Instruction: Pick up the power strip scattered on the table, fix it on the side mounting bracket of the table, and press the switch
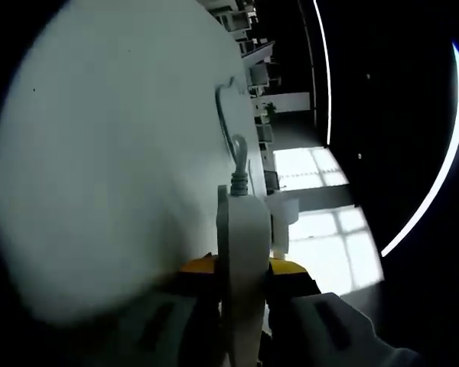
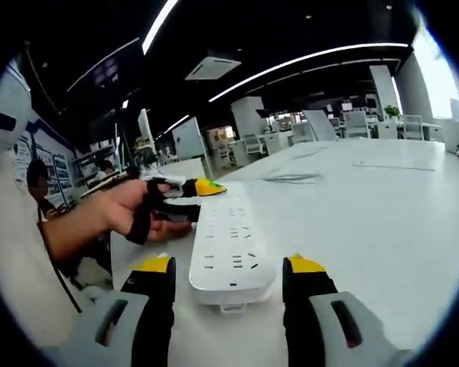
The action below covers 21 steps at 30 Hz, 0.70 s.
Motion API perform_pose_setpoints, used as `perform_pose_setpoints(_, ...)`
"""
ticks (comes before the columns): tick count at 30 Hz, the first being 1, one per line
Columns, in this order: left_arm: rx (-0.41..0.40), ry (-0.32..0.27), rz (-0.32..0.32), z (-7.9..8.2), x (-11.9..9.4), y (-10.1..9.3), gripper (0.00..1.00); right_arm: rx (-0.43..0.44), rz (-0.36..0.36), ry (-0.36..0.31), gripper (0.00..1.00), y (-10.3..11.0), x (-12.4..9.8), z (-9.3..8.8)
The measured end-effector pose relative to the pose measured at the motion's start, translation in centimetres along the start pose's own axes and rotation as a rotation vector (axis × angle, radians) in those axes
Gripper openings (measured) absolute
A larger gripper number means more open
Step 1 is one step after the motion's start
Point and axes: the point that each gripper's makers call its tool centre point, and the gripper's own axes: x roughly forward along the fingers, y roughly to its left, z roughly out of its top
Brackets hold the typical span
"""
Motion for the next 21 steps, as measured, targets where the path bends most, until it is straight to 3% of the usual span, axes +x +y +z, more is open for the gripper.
perform_pose_setpoints(15, -0.048, 0.014, -0.032, -0.3, -0.2, -0.6, 0.26, 0.004, 0.014, -0.062, 0.50, 0.3, -1.5, 1.9)
perform_pose_setpoints(21, 0.006, 0.036, -0.037, -0.5, -0.1, -1.0, 0.26, -0.033, 0.025, -0.070, 0.50, 0.4, -2.0, 2.5)
